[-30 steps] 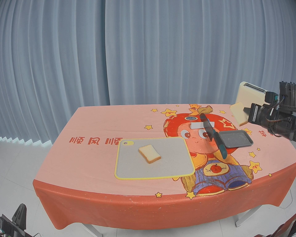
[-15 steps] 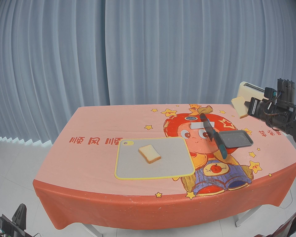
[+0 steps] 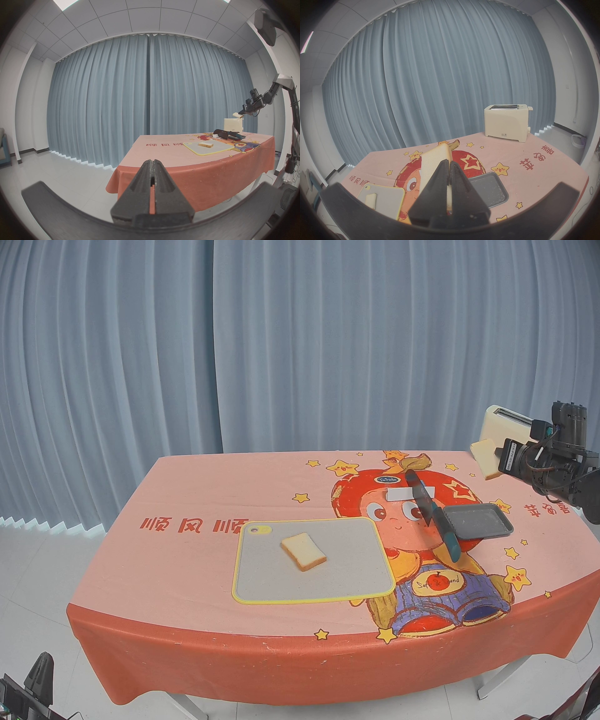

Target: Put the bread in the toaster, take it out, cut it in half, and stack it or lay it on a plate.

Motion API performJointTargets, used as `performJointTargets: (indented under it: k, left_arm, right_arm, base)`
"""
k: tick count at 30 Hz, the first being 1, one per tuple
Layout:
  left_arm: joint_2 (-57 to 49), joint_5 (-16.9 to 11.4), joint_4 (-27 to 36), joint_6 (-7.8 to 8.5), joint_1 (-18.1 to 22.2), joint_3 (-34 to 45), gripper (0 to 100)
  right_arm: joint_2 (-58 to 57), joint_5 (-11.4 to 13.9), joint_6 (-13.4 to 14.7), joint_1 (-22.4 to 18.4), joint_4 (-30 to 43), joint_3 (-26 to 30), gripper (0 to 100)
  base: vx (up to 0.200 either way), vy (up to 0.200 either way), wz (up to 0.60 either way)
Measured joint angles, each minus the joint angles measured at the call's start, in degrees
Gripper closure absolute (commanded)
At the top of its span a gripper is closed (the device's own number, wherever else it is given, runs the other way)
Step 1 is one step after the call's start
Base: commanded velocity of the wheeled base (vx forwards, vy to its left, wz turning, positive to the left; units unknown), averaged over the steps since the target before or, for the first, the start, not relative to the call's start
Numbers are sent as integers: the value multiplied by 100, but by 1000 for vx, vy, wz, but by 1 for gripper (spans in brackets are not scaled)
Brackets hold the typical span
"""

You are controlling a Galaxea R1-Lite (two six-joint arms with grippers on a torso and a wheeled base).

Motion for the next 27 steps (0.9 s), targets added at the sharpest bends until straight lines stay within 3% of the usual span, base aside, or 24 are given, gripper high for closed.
performJointTargets:
  k: [27]
  left_arm:
    - [0,-2,0,0,0,0,100]
  right_arm:
    - [199,-7,-79,7,16,62,100]
  base:
    - [0,0,0]
